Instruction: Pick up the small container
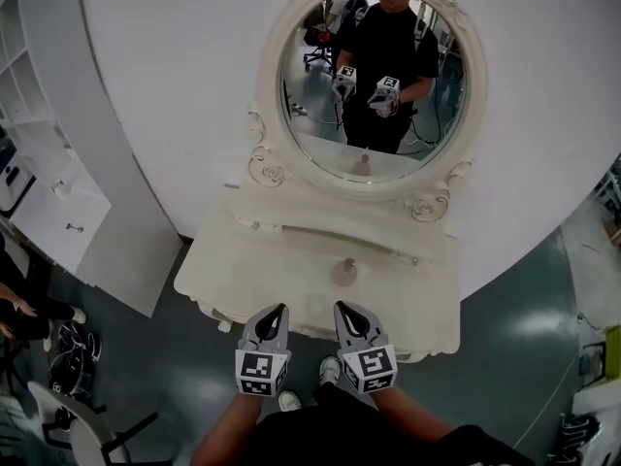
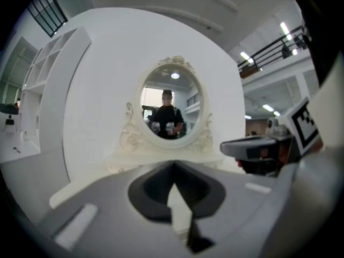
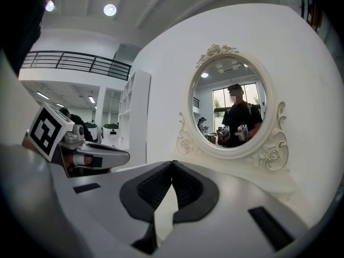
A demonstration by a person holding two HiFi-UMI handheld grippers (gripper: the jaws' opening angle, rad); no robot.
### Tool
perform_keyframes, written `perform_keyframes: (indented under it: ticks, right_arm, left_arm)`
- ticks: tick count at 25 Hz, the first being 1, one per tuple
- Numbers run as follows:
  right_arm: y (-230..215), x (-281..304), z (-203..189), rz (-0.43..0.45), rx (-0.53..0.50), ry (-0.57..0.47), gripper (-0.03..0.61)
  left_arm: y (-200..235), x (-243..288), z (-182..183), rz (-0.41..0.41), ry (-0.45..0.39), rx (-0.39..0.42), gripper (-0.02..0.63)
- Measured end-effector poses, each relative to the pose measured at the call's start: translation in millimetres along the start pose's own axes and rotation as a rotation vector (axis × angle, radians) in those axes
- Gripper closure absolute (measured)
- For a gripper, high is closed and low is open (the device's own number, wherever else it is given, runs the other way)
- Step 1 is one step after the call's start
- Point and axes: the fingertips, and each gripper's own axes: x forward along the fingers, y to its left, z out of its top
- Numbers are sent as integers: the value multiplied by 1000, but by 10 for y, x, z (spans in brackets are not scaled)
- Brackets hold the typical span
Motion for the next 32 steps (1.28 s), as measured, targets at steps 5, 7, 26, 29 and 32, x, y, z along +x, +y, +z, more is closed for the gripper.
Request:
perform_keyframes:
  ticks: [5, 7, 26, 29, 32]
  right_arm:
    - [-288, 147, -148, -1, 2, 25, 572]
    - [-392, 209, -248, 0, 2, 43, 572]
    - [-1135, 909, -1431, 14, 30, 293, 322]
    - [-1186, 1047, -1663, 27, 33, 350, 294]
    - [-1235, 1210, -1781, 24, 34, 387, 270]
  left_arm:
    - [-5, 297, -24, -5, 26, -28, 607]
    - [-17, 417, -58, -5, 41, -27, 607]
    - [107, 1152, -571, 58, 203, -43, 607]
    - [142, 1170, -630, 72, 222, -47, 607]
    - [194, 1188, -690, 83, 241, -52, 607]
